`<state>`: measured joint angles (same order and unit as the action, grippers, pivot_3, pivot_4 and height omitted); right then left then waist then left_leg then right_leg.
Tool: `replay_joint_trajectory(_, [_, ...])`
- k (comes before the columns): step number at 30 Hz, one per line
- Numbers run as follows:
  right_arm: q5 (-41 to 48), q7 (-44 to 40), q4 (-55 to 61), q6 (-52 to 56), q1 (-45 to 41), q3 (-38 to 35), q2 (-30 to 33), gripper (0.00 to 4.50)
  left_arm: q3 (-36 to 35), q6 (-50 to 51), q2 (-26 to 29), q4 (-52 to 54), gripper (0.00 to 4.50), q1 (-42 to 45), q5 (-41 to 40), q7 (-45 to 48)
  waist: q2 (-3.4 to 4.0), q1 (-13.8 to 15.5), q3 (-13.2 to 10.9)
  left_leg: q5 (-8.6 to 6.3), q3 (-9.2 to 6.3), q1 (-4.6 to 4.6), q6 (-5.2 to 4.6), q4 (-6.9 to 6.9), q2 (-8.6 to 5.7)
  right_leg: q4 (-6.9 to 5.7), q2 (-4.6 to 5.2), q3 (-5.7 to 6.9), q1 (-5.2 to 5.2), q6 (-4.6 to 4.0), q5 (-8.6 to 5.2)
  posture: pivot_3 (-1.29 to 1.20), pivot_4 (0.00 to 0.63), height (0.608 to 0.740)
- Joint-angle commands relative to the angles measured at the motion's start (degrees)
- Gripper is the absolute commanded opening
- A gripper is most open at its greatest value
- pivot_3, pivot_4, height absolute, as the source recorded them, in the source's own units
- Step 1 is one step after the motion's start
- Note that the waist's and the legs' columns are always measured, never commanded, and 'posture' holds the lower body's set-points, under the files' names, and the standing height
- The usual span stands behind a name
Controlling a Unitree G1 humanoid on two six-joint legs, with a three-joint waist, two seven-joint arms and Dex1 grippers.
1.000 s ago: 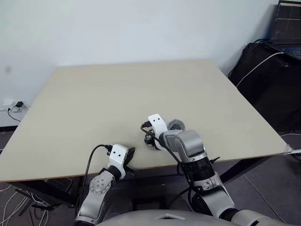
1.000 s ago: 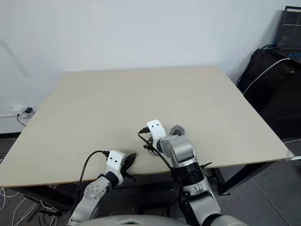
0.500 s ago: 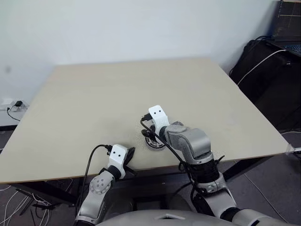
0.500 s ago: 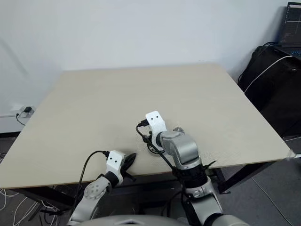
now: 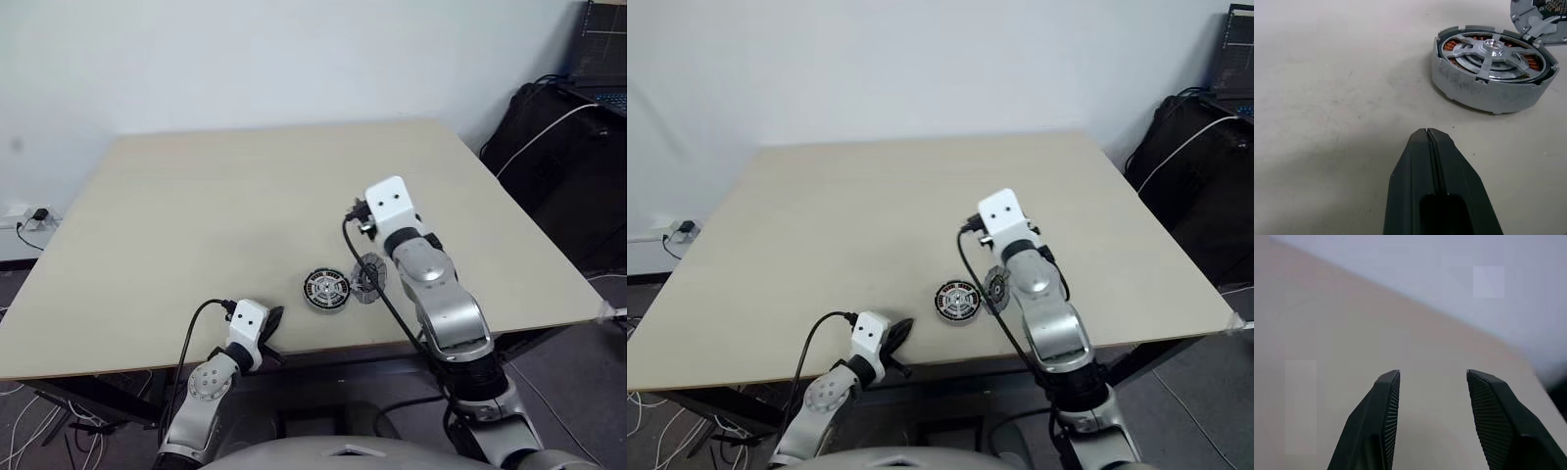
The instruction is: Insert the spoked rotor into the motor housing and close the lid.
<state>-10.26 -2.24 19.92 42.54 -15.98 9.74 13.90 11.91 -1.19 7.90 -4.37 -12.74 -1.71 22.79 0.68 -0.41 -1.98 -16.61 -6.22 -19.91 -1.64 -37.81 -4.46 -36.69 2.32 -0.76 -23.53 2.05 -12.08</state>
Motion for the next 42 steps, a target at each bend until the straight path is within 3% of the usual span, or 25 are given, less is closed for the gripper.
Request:
replay_joint_trajectory(1, [-3.75,2.59,0.58,0.83,2.52,-4.41,2.93,1.39,0.42,1.24,0.48,4.21,0.0,0.19,-0.42,0.53,0.0,0.11,-0.01,0.0,0.0,-0.01,0.0,0.0,0.0,0.0,0.0,0.0,0.0,0.0,0.0,0.0,0.0,0.74])
replay_joint_trajectory(5, [-5.84,1.18,1.3,5.16,7.05,-5.52,6.38,0.1,0.53,2.82,1.06,5.83,0.0,0.19,-0.49,0.92,-0.02,0.31,-0.02,0.0,0.04,-0.01,-0.03,0.0,0.01,0.01,-0.01,0.0,0.01,-0.01,-0.01,0.0,0.0,0.74])
replay_joint_trajectory(6, [-5.81,0.03,1.9,6.53,8.13,-5.34,7.0,0.04,0.58,3.13,1.2,6.05,0.0,0.26,-0.47,1.02,-0.02,0.33,-0.02,0.0,0.04,-0.01,-0.03,0.0,0.01,0.01,-0.01,0.0,0.02,-0.02,-0.02,0.0,0.0,0.74])
replay_joint_trajectory(13, [-0.18,-12.22,9.61,16.14,12.99,-2.2,10.32,0.04,0.43,3.73,2.03,5.89,0.0,0.71,-0.58,1.96,-0.08,0.05,-0.12,0.0,0.07,0.01,-0.05,-0.02,0.04,-0.02,-0.03,0.01,0.03,-0.01,-0.03,0.0,0.0,0.74])
replay_joint_trajectory(17, [4.66,-16.81,13.34,15.02,12.85,-1.21,9.14,0.04,0.32,3.23,2.16,4.83,0.0,1.02,-0.58,2.44,-0.25,0.05,-0.23,0.0,0.05,0.01,-0.04,-0.04,0.05,-0.02,-0.02,0.03,0.05,0.0,-0.02,0.0,0.0,0.74])
replay_joint_trajectory(31, [10.13,-21.25,10.82,13.37,10.22,4.06,7.98,0.04,-0.67,0.53,1.86,1.79,0.0,1.13,-0.45,2.05,-0.33,0.57,-0.28,-0.07,0.01,0.0,-0.13,-0.02,0.05,0.22,0.02,0.02,0.04,0.05,0.0,0.0,0.0,0.74])
replay_joint_trajectory(42, [11.51,-20.93,2.87,10.37,5.56,8.41,2.69,0.04,-0.3,2.49,1.83,5.44,0.0,0.36,-0.32,1.24,-0.33,0.68,-0.28,-0.08,0.01,0.02,-0.14,-0.03,0.05,0.25,0.02,0.03,0.01,0.07,0.01,0.0,0.0,0.74])
